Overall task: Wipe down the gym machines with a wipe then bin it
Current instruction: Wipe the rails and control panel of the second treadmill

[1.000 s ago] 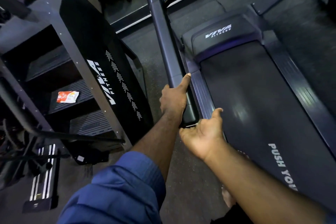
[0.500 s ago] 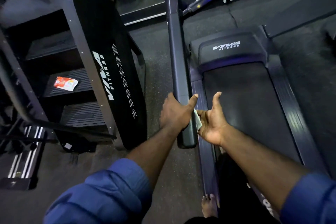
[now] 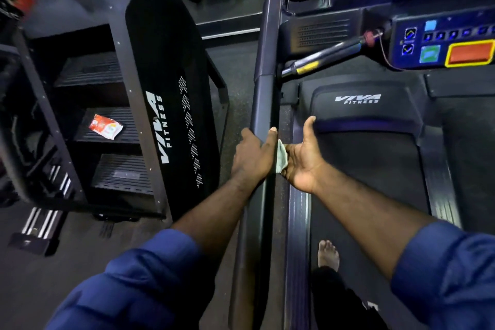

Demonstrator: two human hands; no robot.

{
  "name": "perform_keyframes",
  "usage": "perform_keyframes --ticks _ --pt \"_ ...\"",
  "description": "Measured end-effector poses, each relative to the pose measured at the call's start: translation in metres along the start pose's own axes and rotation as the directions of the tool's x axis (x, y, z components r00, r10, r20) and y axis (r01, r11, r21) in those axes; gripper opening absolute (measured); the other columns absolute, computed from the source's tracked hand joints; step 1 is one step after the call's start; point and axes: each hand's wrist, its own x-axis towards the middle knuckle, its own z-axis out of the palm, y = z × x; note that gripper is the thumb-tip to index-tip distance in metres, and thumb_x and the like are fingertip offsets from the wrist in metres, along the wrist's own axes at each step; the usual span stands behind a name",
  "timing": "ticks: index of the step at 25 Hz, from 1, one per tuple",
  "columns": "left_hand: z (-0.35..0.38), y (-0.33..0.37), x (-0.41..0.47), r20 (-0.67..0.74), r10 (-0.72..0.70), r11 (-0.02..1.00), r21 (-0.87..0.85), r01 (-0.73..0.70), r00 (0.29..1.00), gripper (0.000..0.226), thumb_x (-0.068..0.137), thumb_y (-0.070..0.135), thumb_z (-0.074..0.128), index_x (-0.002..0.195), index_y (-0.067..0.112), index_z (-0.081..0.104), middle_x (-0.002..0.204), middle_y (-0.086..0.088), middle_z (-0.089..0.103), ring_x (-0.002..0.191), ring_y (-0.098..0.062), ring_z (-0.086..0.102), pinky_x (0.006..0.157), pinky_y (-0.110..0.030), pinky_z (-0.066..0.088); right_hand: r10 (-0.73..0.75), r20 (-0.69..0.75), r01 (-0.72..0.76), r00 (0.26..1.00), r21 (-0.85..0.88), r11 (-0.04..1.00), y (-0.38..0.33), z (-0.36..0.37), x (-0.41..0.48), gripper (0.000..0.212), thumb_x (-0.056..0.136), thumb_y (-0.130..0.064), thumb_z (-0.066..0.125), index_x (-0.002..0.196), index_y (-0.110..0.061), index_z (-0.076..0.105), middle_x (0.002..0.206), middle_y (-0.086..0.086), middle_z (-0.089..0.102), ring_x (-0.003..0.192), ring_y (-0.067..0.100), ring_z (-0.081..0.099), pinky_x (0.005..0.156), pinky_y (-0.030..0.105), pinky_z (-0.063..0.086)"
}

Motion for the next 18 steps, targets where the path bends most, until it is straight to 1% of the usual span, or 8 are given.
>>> perform_keyframes --ticks 3,5,7,9,10,13,15,18 --pt "0.002 0.017 0.032 -0.016 -0.019 1.0 -0.014 0.019 1.0 0.062 0.102 0.065 0.044 0.133 0.012 0.043 0.128 -0.013 0.063 0.109 -0.031 0.063 0.089 -0.042 0.053 -0.008 0.013 0.008 1.0 -0.022 1.0 -0.038 0.007 0.021 0.108 0.087 -0.091 0.021 0.105 0.002 0.072 0.093 0.015 0.078 0.077 0.022 0.077 0.066 0.028 0.061" --pt "0.004 0.024 0.046 -0.036 -0.009 1.0 -0.005 0.009 0.999 0.065 0.101 0.065 0.046 0.138 0.012 0.041 0.131 -0.013 0.063 0.112 -0.031 0.063 0.092 -0.042 0.053 -0.009 -0.024 0.01 1.0 0.018 1.0 -0.054 0.009 0.034 0.088 0.099 -0.077 0.028 0.097 0.001 0.071 0.082 0.014 0.076 0.067 0.021 0.075 0.056 0.025 0.058" --pt "0.007 0.025 0.051 -0.068 0.038 0.999 0.024 -0.036 0.997 0.074 0.102 0.064 0.046 0.151 0.011 0.033 0.141 -0.014 0.058 0.122 -0.032 0.06 0.097 -0.04 0.05 -0.031 -0.117 0.036 0.993 0.036 0.999 -0.061 0.01 0.046 0.056 0.105 -0.054 0.044 0.089 -0.006 0.07 0.073 0.007 0.072 0.06 0.019 0.071 0.056 0.026 0.057" --pt "0.011 0.022 0.05 -0.103 0.125 0.991 0.05 -0.12 0.987 0.082 0.102 0.063 0.045 0.161 0.011 0.021 0.156 -0.014 0.046 0.138 -0.031 0.051 0.111 -0.045 0.045 -0.082 -0.241 0.077 0.967 -0.031 0.997 -0.061 0.01 0.056 0.024 0.103 -0.028 0.058 0.087 -0.013 0.067 0.066 0.0 0.067 0.056 0.013 0.065 0.06 0.026 0.054" --pt "0.011 0.02 0.048 -0.109 0.173 0.984 0.067 -0.167 0.979 0.084 0.103 0.062 0.044 0.164 0.012 0.015 0.163 -0.014 0.037 0.145 -0.03 0.044 0.116 -0.047 0.041 -0.109 -0.287 0.091 0.952 -0.076 0.993 -0.058 0.009 0.059 0.018 0.101 -0.019 0.06 0.086 -0.014 0.068 0.063 -0.002 0.066 0.053 0.009 0.063 0.06 0.025 0.053" --pt "0.011 0.019 0.044 -0.079 0.316 0.941 0.152 -0.302 0.946 0.082 0.106 0.06 0.039 0.167 0.018 0.005 0.175 -0.004 0.006 0.159 -0.024 0.016 0.125 -0.048 0.028 -0.151 -0.327 0.111 0.933 -0.138 0.984 -0.053 0.007 0.054 0.021 0.102 -0.012 0.06 0.083 -0.017 0.068 0.064 -0.004 0.066 0.05 0.005 0.061 0.056 0.022 0.053" --pt "0.013 0.018 0.043 -0.038 0.42 0.88 0.26 -0.397 0.907 0.075 0.107 0.059 0.033 0.167 0.021 0.009 0.176 0.001 -0.005 0.162 -0.022 0.001 0.127 -0.045 0.017 -0.166 -0.309 0.123 0.936 -0.154 0.98 -0.056 0.006 0.043 0.021 0.102 -0.009 0.057 0.085 -0.017 0.069 0.077 0.0 0.068 0.063 0.009 0.064 0.059 0.024 0.054" --pt "0.013 0.017 0.041 -0.013 0.561 0.777 0.352 -0.522 0.827 0.069 0.106 0.058 0.025 0.162 0.018 0.031 0.175 -0.002 0.011 0.162 -0.021 0.001 0.13 -0.051 0.01 -0.226 -0.321 0.171 0.92 -0.193 0.966 -0.073 0.007 0.018 0.023 0.102 -0.001 0.05 0.099 -0.01 0.071 0.083 0.005 0.075 0.074 0.015 0.069 0.055 0.022 0.057"
